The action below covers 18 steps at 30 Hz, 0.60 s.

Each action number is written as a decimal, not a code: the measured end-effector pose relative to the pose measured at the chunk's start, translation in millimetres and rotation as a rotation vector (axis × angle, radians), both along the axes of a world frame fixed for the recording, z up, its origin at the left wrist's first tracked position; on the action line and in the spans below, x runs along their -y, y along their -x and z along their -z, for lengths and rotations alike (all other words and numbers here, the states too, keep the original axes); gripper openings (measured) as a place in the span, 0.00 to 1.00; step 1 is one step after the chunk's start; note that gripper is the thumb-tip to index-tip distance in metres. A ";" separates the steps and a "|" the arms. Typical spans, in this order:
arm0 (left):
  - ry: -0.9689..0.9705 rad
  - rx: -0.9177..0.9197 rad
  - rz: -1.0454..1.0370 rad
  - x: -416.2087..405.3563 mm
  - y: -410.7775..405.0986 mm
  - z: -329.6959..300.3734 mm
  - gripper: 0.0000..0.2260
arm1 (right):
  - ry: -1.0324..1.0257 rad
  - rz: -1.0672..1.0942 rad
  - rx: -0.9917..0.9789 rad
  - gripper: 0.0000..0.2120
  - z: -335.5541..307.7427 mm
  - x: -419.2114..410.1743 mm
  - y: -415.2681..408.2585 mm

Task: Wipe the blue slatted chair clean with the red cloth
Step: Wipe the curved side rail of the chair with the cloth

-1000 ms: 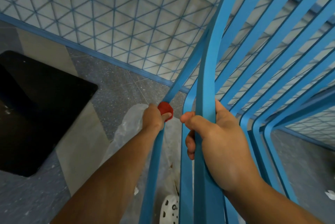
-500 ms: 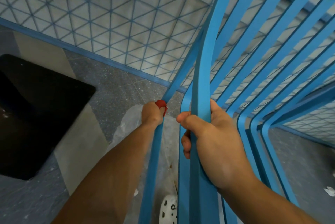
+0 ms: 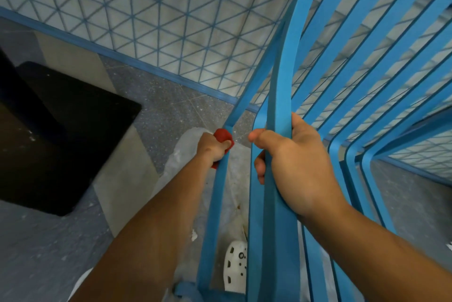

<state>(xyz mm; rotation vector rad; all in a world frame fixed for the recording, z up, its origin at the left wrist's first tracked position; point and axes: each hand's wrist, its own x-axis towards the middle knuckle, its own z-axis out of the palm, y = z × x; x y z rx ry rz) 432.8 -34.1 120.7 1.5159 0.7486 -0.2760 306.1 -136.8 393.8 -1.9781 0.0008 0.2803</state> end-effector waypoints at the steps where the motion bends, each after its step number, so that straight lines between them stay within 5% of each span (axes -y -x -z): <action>1: 0.013 0.014 0.003 0.7 11.9 0.3 0.20 | 0.019 0.004 0.007 0.05 1.0 0.7 -0.5; 10: 0.086 0.014 0.111 7.8 125.3 7.9 0.20 | 0.014 0.005 0.033 0.05 5.4 0.0 -0.5; 18: -0.055 0.105 0.063 16.6 107.3 4.3 0.19 | 0.010 0.022 0.019 0.04 4.0 -1.2 0.7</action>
